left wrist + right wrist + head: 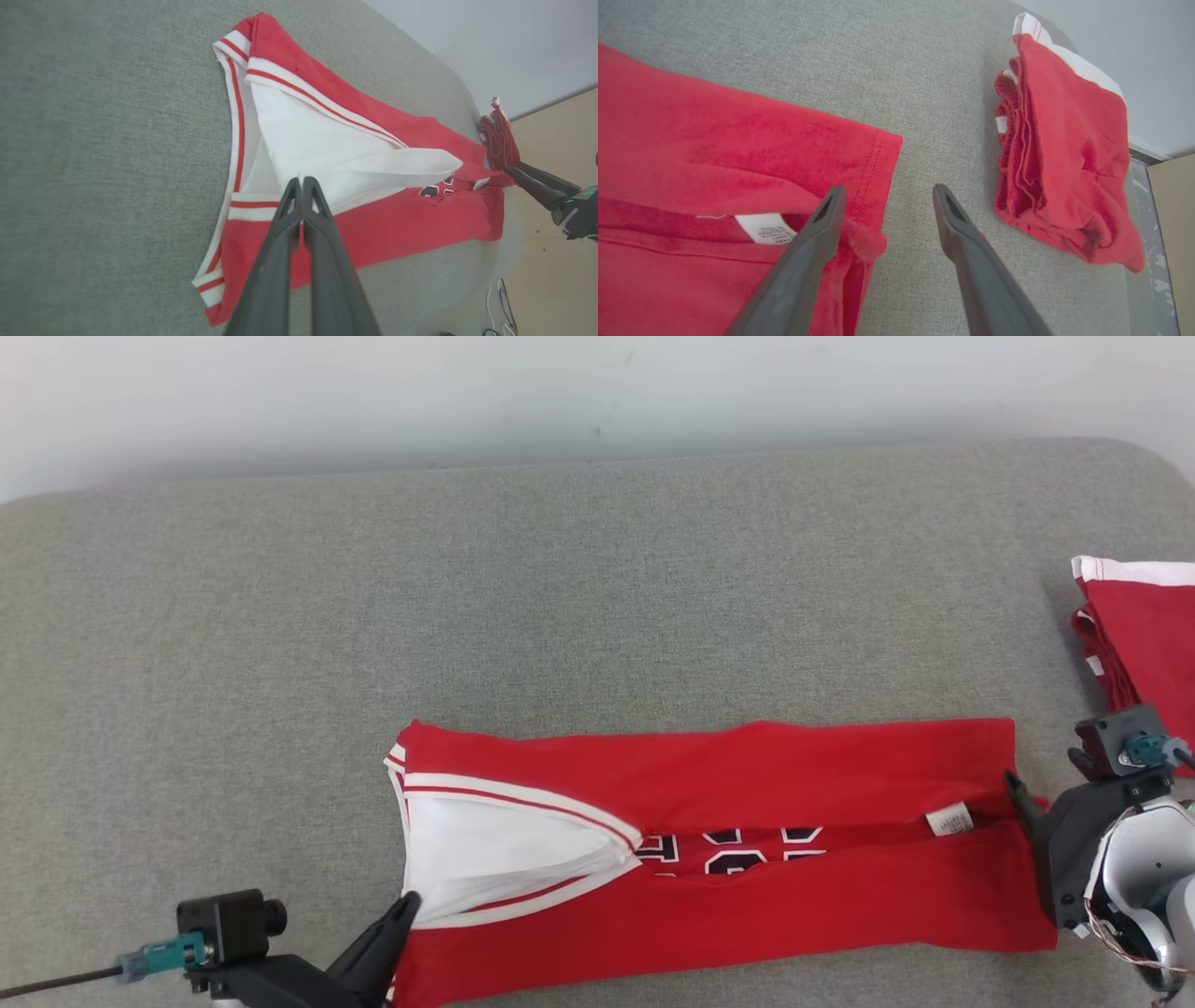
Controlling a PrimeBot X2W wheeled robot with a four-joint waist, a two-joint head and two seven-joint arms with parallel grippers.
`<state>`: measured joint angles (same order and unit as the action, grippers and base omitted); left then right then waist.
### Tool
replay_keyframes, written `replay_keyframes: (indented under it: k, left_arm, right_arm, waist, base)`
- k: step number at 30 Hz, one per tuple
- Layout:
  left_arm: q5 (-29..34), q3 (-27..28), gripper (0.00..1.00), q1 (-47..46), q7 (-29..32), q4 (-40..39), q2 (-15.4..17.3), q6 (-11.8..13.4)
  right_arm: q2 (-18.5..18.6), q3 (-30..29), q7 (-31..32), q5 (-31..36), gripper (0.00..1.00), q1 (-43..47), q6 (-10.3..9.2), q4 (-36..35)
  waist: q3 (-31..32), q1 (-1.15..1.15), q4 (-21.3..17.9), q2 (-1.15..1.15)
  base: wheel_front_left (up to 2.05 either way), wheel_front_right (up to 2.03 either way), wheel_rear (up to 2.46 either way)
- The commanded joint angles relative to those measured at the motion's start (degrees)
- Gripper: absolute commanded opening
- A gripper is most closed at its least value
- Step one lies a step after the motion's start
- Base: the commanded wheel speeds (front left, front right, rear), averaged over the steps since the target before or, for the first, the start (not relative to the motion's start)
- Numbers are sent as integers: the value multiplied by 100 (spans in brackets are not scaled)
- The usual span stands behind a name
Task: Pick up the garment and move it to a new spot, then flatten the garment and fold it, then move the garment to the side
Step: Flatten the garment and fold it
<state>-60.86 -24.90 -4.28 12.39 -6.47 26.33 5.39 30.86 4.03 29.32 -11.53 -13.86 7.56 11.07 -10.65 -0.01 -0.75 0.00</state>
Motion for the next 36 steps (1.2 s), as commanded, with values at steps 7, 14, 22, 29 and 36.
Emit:
replay_keyframes:
  k: [7, 14, 22, 29, 36]
  left_arm:
    - [628, -161, 100, 105, -264, 307, 108, 276]
    - [1453, -64, 100, 41, -1422, 474, 8, 476]
    - [2185, 96, 100, -100, -2598, 787, -227, 667]
    - [3046, 684, 100, -113, -2764, 630, -620, 715]
    - [3932, 1311, 100, 159, -2756, 631, -1144, 278]
  right_arm:
    - [-528, -771, 89, -13, 100, 454, -15, -324]
    - [-1612, -1872, 75, -79, 100, 896, -15, -887]
    - [-2476, -2529, 3, 44, 100, 1032, -14, -931]
    - [-2677, -2813, 71, 248, 100, 840, -14, -789]
    - [-2771, -3193, 320, 466, 100, 365, -14, -518]
  waist:
    - [168, 1, 42, 0]
    - [381, 1, 134, 0]
    - [480, 1, 221, 0]
    - [433, 1, 295, 0]
    - [334, 1, 323, 0]
  base:
    - [0, 0, 0]
    - [0, 0, 0]
    - [0, 0, 0]
    - [0, 0, 0]
    - [0, 0, 0]
